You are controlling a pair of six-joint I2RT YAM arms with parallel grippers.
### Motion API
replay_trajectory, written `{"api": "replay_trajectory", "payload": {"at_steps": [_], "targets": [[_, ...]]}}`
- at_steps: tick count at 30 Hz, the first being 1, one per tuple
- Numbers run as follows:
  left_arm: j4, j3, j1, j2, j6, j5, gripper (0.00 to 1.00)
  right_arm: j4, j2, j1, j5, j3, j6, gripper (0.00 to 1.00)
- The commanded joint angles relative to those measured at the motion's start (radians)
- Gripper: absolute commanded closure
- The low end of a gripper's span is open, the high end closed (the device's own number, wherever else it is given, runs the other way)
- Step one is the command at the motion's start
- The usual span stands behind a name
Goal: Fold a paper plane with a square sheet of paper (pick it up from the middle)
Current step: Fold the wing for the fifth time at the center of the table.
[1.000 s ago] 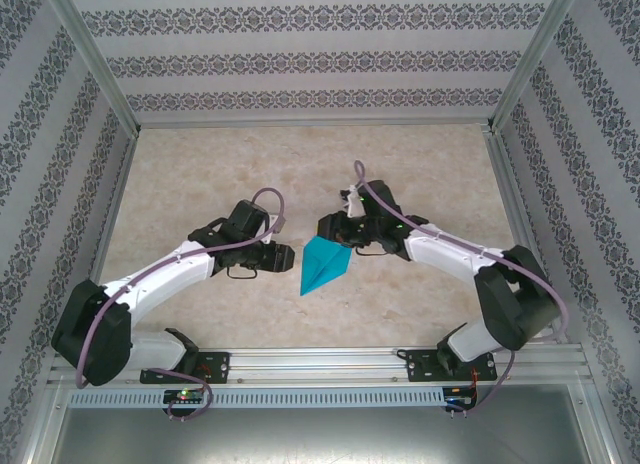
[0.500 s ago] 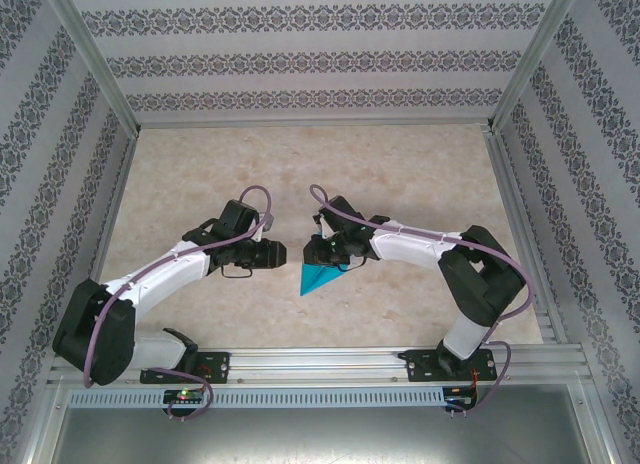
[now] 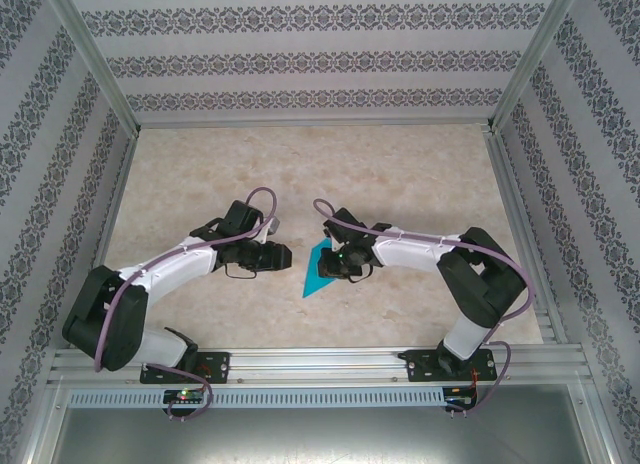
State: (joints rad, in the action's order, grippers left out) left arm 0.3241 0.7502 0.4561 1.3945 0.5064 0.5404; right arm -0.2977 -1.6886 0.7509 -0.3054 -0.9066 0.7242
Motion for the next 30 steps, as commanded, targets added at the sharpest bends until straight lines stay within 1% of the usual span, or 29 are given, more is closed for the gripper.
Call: {"api": "replay_trajectory", "payload": {"at_steps": [1,4,10,15,21,26,30], "targets": [[-0.049,0.031,-0.001,0.017,0.016,0.048,0.53,-0.005,0.033,0.004,0.032,0.032,-0.02,0.85],[-0.072,0.035,0.017,0.036,0.034,0.053,0.53,0.014,0.033,-0.001,0.032,0.051,-0.02,0.85],[-0.119,0.053,0.084,0.09,0.07,0.049,0.54,0.042,0.063,-0.005,0.041,0.096,-0.029,0.86],[-0.163,0.073,0.163,0.151,0.096,0.035,0.61,0.109,0.072,-0.017,0.017,0.156,-0.014,0.87],[-0.194,0.1,0.225,0.22,0.115,0.027,0.67,0.151,0.085,-0.034,0.0,0.196,-0.01,0.88],[-0.206,0.104,0.235,0.245,0.125,0.003,0.7,0.17,0.089,-0.043,-0.006,0.221,-0.009,0.89],[-0.184,0.114,0.236,0.269,0.113,-0.047,0.69,0.178,0.087,-0.051,-0.009,0.229,-0.012,0.89]]}}
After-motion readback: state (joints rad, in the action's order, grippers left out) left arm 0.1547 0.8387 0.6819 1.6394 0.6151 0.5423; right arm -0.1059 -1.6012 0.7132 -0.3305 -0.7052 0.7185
